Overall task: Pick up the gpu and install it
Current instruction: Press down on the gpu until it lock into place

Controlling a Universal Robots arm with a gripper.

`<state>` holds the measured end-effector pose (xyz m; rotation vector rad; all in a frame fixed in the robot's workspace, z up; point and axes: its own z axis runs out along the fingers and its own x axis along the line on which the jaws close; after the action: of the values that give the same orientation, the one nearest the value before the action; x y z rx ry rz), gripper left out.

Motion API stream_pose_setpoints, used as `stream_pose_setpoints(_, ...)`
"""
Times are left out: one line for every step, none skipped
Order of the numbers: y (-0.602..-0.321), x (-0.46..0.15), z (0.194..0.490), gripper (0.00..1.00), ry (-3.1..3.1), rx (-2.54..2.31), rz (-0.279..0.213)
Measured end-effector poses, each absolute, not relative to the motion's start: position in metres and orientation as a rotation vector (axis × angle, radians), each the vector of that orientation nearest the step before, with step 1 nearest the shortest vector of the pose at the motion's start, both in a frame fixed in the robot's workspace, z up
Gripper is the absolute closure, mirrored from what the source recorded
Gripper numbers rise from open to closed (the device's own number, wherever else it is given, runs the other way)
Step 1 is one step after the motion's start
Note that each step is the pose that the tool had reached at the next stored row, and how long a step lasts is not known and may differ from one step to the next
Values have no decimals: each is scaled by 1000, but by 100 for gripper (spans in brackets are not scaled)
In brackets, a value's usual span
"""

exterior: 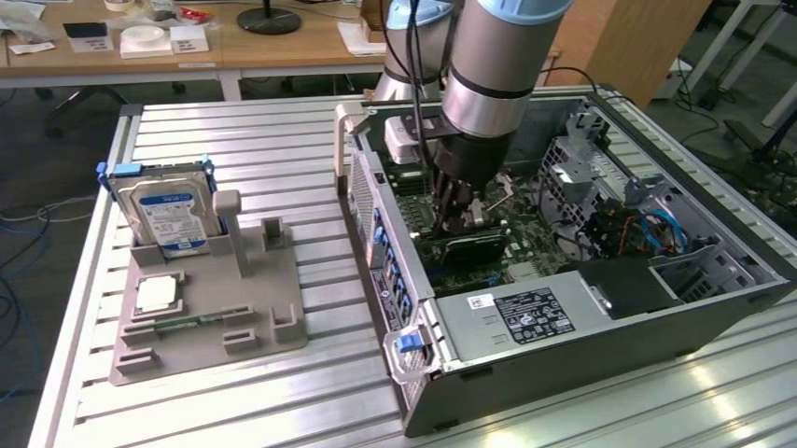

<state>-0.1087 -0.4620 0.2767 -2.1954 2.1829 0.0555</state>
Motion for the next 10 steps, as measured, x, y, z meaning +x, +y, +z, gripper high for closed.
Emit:
stream_pose_setpoints(-462, -110, 277, 89, 2183, -2196, 55)
stream_pose_setpoints(-462, -111, 277, 89, 2183, -2196, 55)
stream_pose_setpoints(-462, -112, 277, 89, 2183, -2196, 55)
stream_pose_setpoints(-462, -114, 277, 89, 2183, -2196, 55)
stream_pose_setpoints(-462, -116, 277, 89, 2183, -2196, 55)
stream_pose_setpoints(-462, -117, 276, 89, 2183, -2196, 56)
stream_pose_setpoints(-462, -117, 274, 89, 2183, -2196, 55)
stream_pose_setpoints(-462, -118, 273, 89, 2183, -2196, 56)
stream_pose_setpoints(-462, -118, 273, 89, 2183, -2196, 55)
stream_pose_setpoints(-462, -118, 272, 89, 2183, -2196, 55)
